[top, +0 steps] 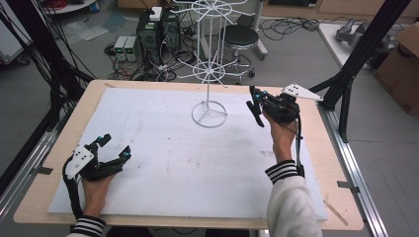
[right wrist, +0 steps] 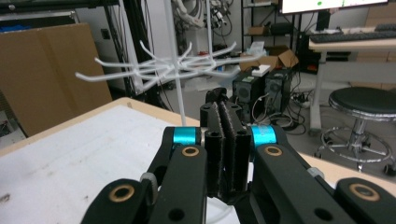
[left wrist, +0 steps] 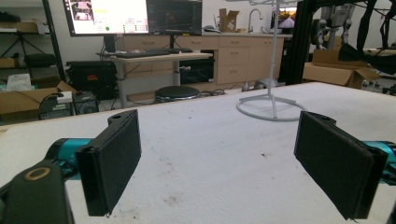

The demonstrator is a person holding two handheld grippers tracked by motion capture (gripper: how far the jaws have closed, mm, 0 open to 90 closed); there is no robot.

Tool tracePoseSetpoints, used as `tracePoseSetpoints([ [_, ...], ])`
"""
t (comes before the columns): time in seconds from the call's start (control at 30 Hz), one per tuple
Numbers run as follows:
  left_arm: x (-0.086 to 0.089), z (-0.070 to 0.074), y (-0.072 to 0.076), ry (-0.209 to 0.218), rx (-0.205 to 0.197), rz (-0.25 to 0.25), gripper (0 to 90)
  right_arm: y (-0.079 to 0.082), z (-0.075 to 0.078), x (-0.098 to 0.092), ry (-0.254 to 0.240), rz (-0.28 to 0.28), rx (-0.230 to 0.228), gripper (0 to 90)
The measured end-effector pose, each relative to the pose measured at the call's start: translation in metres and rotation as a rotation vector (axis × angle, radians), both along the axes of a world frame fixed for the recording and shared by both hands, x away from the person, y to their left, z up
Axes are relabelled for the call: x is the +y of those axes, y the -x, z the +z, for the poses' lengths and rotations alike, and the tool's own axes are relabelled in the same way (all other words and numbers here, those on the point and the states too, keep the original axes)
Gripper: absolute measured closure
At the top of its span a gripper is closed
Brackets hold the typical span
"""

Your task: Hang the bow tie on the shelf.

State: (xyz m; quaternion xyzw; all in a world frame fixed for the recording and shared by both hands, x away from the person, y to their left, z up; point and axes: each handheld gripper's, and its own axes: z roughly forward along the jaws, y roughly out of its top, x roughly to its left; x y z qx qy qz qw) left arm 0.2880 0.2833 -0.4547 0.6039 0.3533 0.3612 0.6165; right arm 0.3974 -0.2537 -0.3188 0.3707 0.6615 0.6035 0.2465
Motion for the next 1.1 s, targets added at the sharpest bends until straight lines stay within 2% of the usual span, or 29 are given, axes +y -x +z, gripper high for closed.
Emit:
tracePoseSetpoints([
  [0.1,0.000,0.000,0.000,0.001,0.001,-0.002,15.2,-0.001,0.006,0.003,0.003,0.005,0.004,88.0],
  [0.13,0.000,0.000,0.000,0.001,0.000,-0.003,15.2,-0.001,0.011,0.006,-0.002,0.007,-0.008,88.0],
  [0.53,0.000,0.000,0.000,0.002,-0.001,-0.004,15.2,-0.004,0.030,0.029,-0.017,0.030,-0.025,88.0],
  [1.1,0.000,0.000,0.000,0.008,-0.003,-0.003,15.2,-0.008,0.038,0.059,-0.009,0.049,-0.020,87.9],
])
